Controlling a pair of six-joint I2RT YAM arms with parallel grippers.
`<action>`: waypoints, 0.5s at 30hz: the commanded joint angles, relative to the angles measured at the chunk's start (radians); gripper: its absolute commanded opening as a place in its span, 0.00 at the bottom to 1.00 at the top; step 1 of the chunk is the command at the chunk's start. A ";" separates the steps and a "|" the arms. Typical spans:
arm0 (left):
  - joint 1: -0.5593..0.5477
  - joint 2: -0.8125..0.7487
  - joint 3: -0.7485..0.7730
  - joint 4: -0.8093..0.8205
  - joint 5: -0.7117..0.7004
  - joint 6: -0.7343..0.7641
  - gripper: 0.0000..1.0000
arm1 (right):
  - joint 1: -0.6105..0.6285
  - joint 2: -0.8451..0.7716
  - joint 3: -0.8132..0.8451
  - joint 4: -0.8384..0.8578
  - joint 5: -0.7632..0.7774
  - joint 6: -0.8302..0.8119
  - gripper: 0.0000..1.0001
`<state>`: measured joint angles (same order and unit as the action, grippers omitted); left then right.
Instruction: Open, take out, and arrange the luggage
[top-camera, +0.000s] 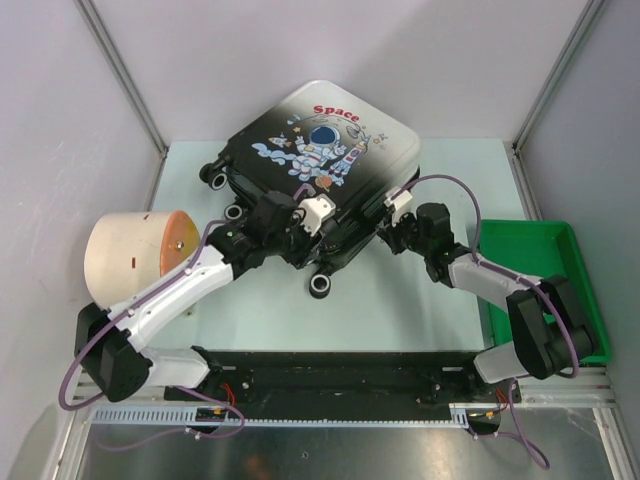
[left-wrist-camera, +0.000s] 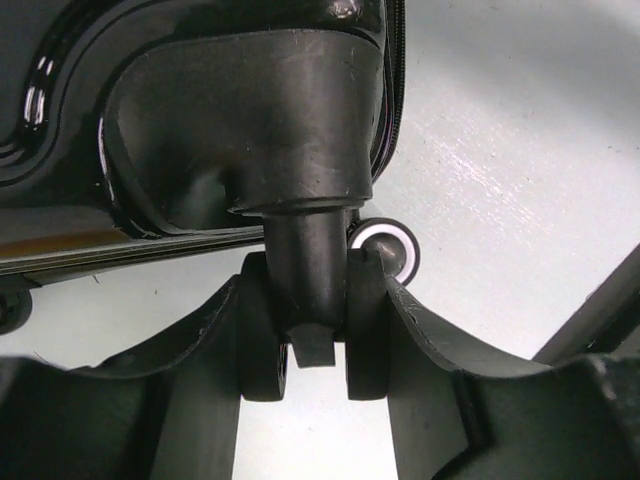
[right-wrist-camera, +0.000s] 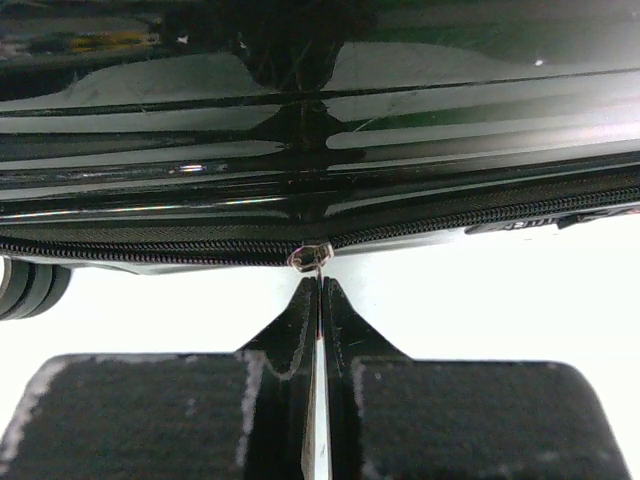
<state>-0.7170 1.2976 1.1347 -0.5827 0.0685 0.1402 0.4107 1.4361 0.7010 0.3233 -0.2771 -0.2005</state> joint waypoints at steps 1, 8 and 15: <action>-0.002 -0.106 -0.087 -0.123 0.043 0.148 0.00 | -0.067 -0.077 0.002 -0.078 0.098 -0.053 0.00; -0.001 -0.257 -0.174 -0.252 0.146 0.234 0.00 | -0.046 -0.196 -0.046 -0.223 0.082 -0.088 0.00; 0.019 -0.324 -0.187 -0.293 0.080 0.288 0.00 | -0.065 -0.267 -0.081 -0.236 0.164 -0.120 0.00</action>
<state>-0.7147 1.0233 0.9657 -0.6701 0.1379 0.3374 0.4248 1.1961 0.6159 0.0784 -0.2817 -0.2665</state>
